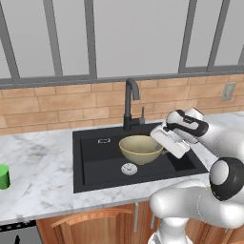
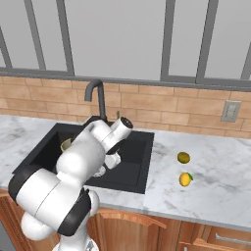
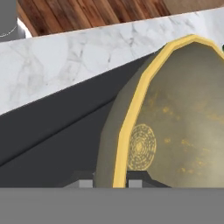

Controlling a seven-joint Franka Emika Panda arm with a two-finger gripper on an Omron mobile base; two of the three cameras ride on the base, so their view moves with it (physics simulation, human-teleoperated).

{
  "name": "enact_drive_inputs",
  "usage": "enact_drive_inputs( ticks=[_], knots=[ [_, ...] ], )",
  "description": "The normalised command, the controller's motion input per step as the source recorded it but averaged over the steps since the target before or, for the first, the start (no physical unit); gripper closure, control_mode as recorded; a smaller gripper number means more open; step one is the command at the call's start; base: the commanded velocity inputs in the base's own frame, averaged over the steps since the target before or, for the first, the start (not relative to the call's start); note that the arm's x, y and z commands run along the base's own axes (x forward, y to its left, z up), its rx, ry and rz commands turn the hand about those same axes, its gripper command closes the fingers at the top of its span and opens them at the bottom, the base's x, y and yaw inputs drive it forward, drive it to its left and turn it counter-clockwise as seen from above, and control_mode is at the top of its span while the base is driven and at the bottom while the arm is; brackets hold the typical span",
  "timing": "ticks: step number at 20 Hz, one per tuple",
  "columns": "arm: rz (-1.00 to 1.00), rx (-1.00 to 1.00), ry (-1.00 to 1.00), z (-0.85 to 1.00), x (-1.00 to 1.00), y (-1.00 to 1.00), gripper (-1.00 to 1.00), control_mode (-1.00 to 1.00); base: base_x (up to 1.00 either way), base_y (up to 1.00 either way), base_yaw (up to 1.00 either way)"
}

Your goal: Remove the lemon and orange from the sink. Then move the bowl and cup from the counter to the sink for washing.

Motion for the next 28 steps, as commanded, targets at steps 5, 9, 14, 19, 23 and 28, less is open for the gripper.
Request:
enact_drive_inputs(
  ticks=[5,9,14,19,23,28],
  knots=[
    [0.00,-0.01,0.00,-0.19,0.20,0.08,1.00,-1.00,0.00,0.00,0.00],
    [0.00,-0.01,0.00,-0.21,0.18,0.09,1.00,-1.00,0.00,0.00,0.00],
    [0.00,-0.02,0.00,-0.20,0.20,0.09,1.00,-1.00,0.00,0.00,0.00],
    [0.00,-0.01,0.00,-0.18,0.22,0.06,1.00,-1.00,0.00,0.00,0.00],
    [0.00,-0.01,0.00,-0.21,0.21,0.08,1.00,-1.00,0.00,0.00,0.00],
    [0.00,0.00,0.00,-0.21,0.19,0.07,1.00,-1.00,0.00,0.00,0.00]
  ],
)
